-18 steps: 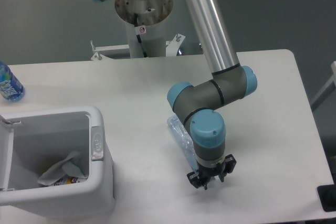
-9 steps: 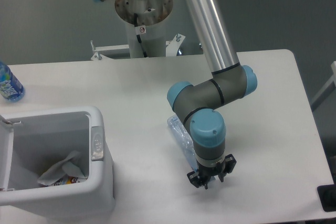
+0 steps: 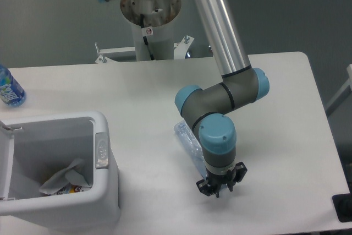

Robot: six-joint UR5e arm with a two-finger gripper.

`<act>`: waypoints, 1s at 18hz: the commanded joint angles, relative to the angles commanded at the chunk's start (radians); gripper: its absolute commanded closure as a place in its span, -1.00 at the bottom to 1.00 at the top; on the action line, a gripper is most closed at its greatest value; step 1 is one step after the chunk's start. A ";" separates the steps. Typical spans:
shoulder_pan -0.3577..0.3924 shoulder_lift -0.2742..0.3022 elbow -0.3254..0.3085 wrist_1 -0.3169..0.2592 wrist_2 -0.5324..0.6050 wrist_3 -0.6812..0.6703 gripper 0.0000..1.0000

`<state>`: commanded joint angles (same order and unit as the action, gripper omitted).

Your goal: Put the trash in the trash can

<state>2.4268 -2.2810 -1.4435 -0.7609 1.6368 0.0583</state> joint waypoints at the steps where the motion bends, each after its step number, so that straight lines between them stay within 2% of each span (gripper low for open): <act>1: 0.000 0.002 0.000 0.000 0.000 0.000 0.19; 10: 0.000 0.009 0.002 0.000 -0.002 0.002 0.22; 18: 0.026 0.034 0.031 0.006 -0.041 0.043 0.22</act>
<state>2.4528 -2.2473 -1.4128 -0.7547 1.5954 0.1012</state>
